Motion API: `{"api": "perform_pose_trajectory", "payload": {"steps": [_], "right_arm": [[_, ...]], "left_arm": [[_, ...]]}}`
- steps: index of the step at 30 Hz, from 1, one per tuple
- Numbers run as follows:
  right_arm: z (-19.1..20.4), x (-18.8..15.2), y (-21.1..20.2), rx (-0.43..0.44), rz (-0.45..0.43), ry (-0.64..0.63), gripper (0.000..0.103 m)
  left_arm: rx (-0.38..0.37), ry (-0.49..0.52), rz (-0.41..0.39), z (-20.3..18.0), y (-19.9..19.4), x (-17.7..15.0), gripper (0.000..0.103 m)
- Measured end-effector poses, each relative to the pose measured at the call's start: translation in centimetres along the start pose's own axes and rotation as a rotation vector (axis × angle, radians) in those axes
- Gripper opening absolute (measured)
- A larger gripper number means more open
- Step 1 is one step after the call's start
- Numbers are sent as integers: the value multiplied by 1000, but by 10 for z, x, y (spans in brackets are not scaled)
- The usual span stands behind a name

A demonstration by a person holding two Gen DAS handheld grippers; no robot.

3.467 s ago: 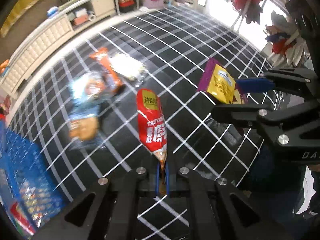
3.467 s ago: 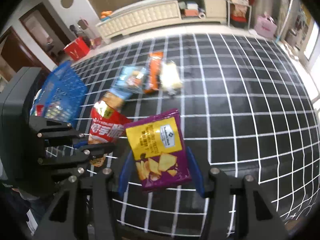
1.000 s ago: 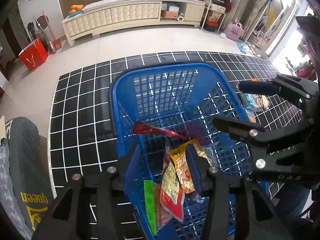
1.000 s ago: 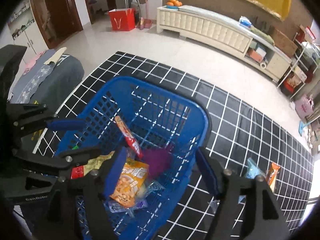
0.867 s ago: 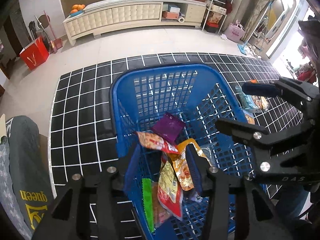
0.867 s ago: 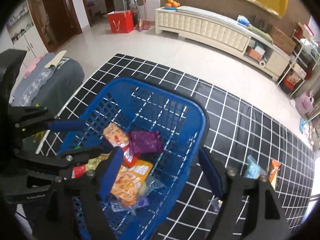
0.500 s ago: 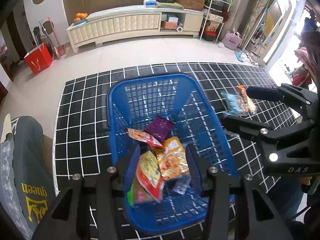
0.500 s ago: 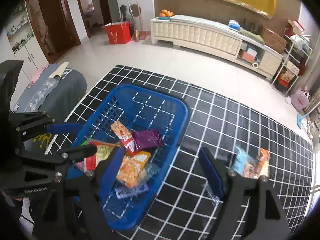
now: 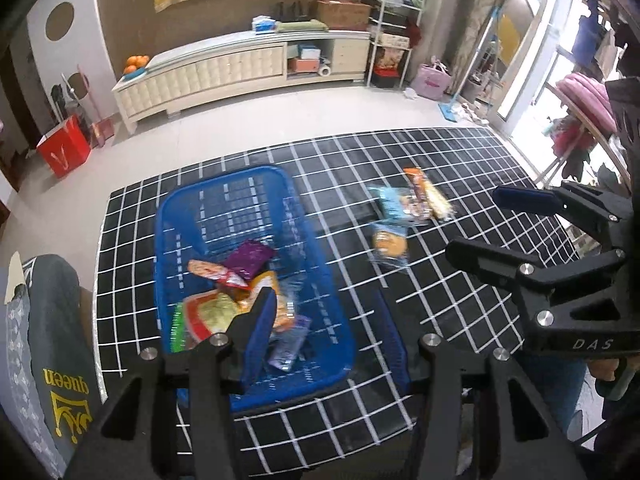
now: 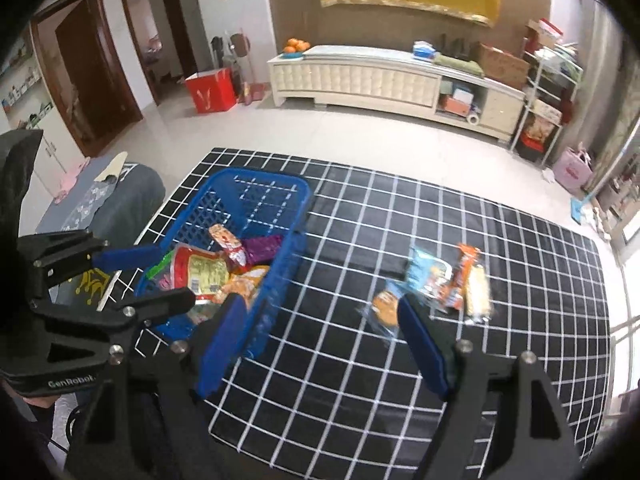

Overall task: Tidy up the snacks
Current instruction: 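Move both open tools back toward the remaining snacks, then lower the left tool onto the bun pack and grasp it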

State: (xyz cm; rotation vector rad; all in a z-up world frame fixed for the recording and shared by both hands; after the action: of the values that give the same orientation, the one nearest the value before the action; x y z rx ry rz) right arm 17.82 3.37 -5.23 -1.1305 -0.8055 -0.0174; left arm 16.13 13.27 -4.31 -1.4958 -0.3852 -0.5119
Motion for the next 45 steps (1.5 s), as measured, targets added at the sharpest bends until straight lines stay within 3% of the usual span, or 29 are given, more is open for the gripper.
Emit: {"api": "perform_pose_trajectory", "payload": {"steps": [11,16,23,34,41,45], "right_arm": [[-85,-13,-26,-11,-24,109,82],[-126,-18,-14,-27,4,158,82],[-171,-34,16,-53,43,208,82],[-214,-52,82,-64,98,294,82],[-220,-61,112,-39,134,319,82],[-220,-62,117,-14,149,306,82]], "left_arm": [[-12,55,16,-78,21,32,48],[-35,70,28,-109,46,49,53],[-14,132,106,-147,98,55,53],[-71,-10,165,-134,197,52,53],[-20,19,214,-121,243,52,53],[16,38,179,-115,255,56,53]]}}
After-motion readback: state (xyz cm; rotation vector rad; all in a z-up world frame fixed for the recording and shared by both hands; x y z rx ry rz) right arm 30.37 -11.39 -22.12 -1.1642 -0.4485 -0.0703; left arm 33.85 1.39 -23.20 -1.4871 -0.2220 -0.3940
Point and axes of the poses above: each gripper's, at about its wrist camera, not at the fingertips, and y roughly the way its jaws point, z to its left, x to its top, the point moved 4 cm from there along y, roughly the way its jaws point, and after that the axes turned 13 degrees about y, right-handed, at the moved point
